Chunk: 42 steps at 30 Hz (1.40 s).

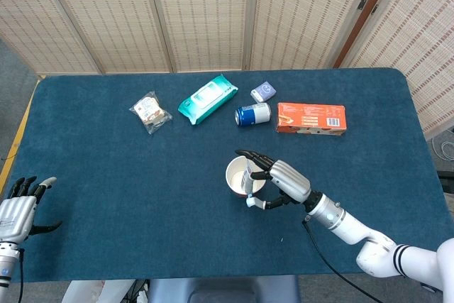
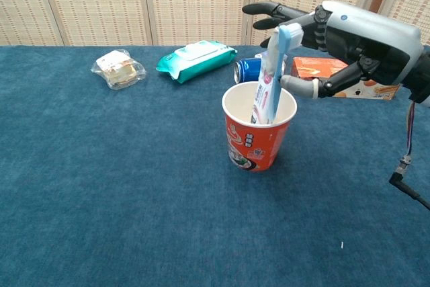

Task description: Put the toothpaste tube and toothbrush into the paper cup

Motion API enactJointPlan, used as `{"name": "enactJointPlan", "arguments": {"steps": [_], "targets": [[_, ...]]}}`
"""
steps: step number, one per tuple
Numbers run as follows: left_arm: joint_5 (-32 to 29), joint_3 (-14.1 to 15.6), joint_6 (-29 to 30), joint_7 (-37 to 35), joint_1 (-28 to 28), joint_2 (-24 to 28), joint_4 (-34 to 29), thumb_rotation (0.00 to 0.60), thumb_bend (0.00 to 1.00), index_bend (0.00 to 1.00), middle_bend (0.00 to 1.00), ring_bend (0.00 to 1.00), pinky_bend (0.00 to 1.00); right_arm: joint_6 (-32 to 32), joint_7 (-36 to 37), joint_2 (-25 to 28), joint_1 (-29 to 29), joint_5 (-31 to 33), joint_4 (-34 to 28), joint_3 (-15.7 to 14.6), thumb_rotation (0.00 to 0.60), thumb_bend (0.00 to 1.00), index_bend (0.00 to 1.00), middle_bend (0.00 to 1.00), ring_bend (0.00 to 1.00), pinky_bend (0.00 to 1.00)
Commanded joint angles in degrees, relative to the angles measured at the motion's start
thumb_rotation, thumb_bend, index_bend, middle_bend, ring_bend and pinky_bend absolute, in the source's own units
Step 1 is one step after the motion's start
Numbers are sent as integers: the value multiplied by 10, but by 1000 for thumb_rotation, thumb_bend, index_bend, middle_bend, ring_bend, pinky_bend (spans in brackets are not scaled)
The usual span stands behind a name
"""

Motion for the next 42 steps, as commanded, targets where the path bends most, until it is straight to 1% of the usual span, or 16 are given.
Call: {"name": "enactJointPlan", "arguments": {"steps": [1,12,21,32,42], "targets": [[-1,0,0,-1,0,0,0,600,0,155,267,94,1,1,10,-6,1,1,10,-2,600,294,601,0,0,139],[-3,0,-5,0,-2,-1,3,600,0,155,268,94,7,3,27,-12,-1,3,33,-10,600,293,601,0,0,139],[-6,0,-10,4,-3,-2,3,600,0,155,268,94,11,5,29,-10,-3,6,35,-13,600,284,600,0,0,139],[-7,1,-11,5,-4,-2,3,600,0,155,268,94,17,6,27,-8,-3,7,35,-14,600,224,526,0,0,139],[-9,1,-12,8,-5,-3,3,600,0,155,267,94,21,11,28,-6,-5,7,35,-14,600,222,494,0,0,139]]}}
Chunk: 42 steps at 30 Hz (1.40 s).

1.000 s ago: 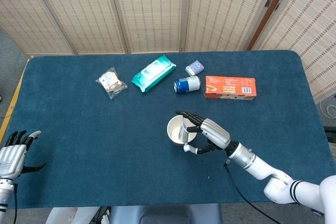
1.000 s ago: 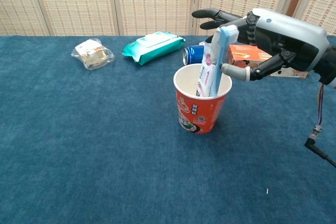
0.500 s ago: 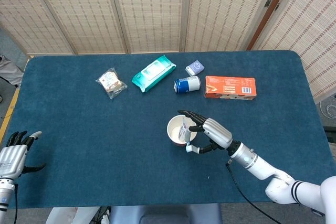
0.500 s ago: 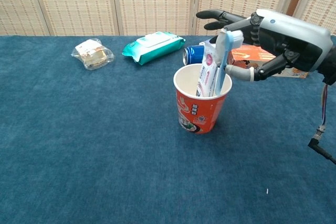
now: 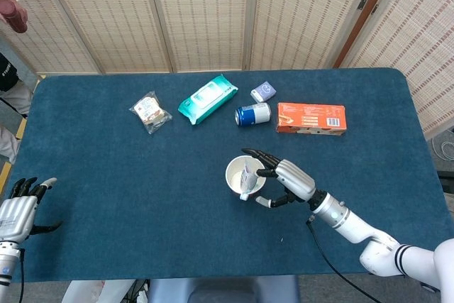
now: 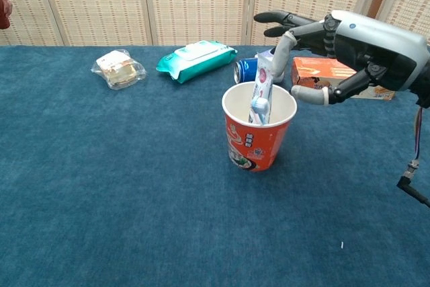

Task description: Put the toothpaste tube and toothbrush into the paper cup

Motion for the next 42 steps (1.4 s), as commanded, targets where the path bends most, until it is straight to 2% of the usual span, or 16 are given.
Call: {"name": "enactJointPlan", "arguments": {"steps": [1,12,25,29,36,39,42], "targets": [[0,0,0,0,0,0,0,600,0,155,267,94,22,2,-1,1,0,0,-1,0,600,222,494,0,0,139],[0,1,0,4,0,-2,-1,600,0,155,267,95,26,14,-24,23,-6,-8,-25,-2,600,222,491,0,0,139],[2,4,0,18,-1,-8,-3,600,0,155,268,95,47,42,-112,86,-22,-23,-108,2,600,222,487,0,0,139],[2,4,1,20,-1,-9,-3,600,0,155,267,95,47,44,-211,107,-38,-10,-130,12,600,221,470,0,0,139],[4,5,4,25,-1,-11,-4,600,0,155,266,95,48,45,-481,152,-85,40,-187,38,600,218,387,0,0,139],[6,5,6,27,-1,-13,-4,600,0,156,263,95,48,42,-572,176,-107,72,-223,44,600,215,343,0,0,139],[10,5,9,28,-1,-14,-3,600,0,155,263,95,47,31,-632,202,-129,111,-264,44,600,214,334,0,0,139]]}}
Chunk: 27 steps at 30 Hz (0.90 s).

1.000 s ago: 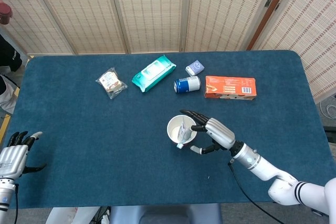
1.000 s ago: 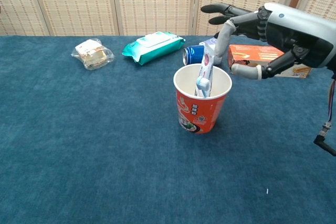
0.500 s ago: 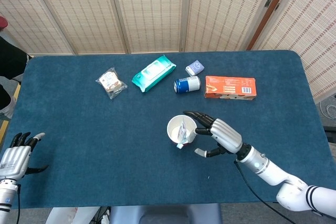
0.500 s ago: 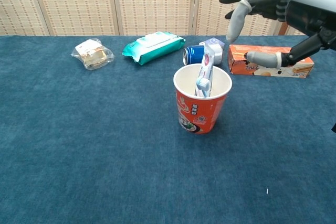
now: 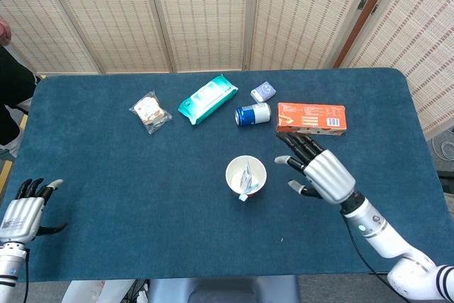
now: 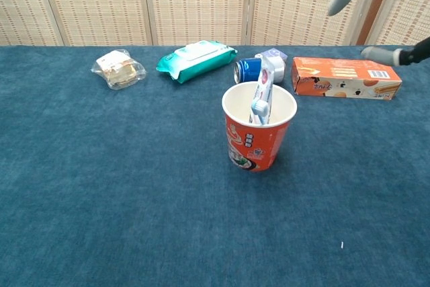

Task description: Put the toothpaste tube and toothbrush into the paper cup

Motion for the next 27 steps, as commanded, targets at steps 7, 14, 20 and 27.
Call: {"name": "enactJointPlan", "arguments": {"steps": [7,14,20,27], "targets": [[16,1,13,-4,1,-6,4,600,0,167,247,92,47,-49,-164,91,-81,156,-137,6,600,214,309,0,0,139],[57,1,46,-40,5,-23,32,600,0,204,246,92,47,-52,-138,101,-112,188,-150,5,600,214,298,0,0,139],[61,-2,55,-51,5,-30,46,600,0,208,240,92,48,-26,-139,93,-143,193,-142,2,600,215,299,0,0,139],[57,-13,71,-64,9,-33,56,600,0,222,232,92,47,0,-119,88,-180,202,-137,2,600,215,298,0,0,139]]}}
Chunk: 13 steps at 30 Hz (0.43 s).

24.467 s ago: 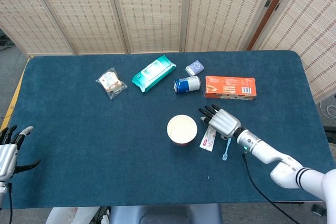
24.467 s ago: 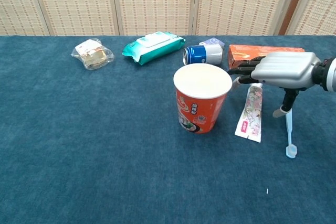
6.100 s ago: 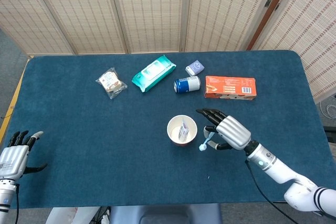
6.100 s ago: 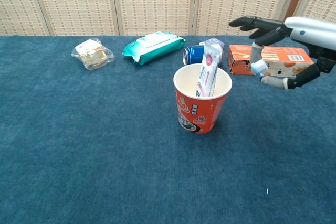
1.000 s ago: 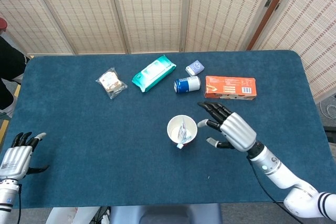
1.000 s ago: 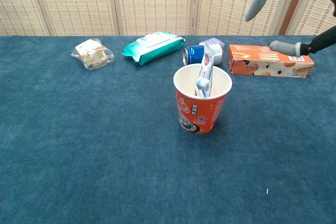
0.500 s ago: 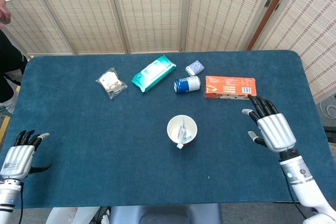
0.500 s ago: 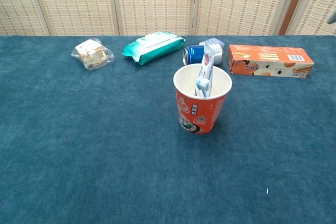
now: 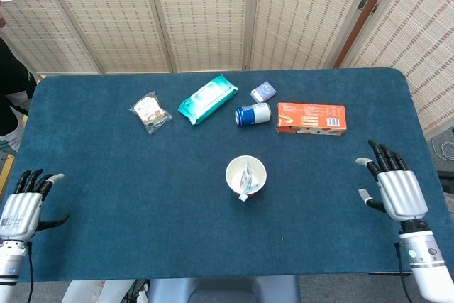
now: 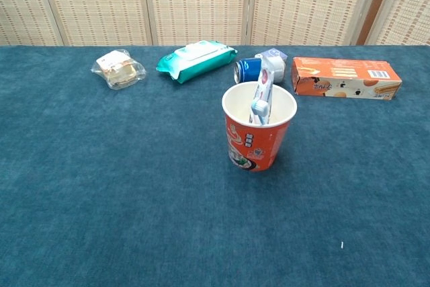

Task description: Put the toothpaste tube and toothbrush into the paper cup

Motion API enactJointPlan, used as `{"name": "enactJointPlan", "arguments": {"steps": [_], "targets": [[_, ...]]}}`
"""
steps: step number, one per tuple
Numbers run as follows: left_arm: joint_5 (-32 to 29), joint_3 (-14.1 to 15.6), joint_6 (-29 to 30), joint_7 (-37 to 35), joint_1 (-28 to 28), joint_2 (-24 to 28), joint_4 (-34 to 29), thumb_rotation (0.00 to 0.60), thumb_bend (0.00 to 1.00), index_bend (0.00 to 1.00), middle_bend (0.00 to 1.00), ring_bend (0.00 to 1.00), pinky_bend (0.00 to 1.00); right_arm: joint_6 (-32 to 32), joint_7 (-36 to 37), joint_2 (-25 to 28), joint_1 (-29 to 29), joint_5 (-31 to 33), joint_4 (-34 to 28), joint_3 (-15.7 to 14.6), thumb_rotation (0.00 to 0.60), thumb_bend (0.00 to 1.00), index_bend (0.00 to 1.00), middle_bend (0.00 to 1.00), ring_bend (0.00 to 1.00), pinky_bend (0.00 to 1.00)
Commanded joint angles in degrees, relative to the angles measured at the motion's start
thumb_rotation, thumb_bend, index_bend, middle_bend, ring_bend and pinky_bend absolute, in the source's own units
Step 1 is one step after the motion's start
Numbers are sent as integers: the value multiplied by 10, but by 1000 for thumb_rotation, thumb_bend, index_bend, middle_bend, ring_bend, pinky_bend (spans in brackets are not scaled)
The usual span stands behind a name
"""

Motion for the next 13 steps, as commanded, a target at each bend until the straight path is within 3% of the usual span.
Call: {"name": "enactJointPlan", "arguments": {"steps": [1,13], "targets": [[-1,-1,0,0,0,-1,2,600,0,222,232,92,47,3,14,-5,-11,3,8,0,600,215,299,0,0,139],[-2,-3,-2,-1,-1,-3,2,600,0,229,232,92,50,-3,63,-6,-31,-8,14,6,600,215,298,0,0,139]]}}
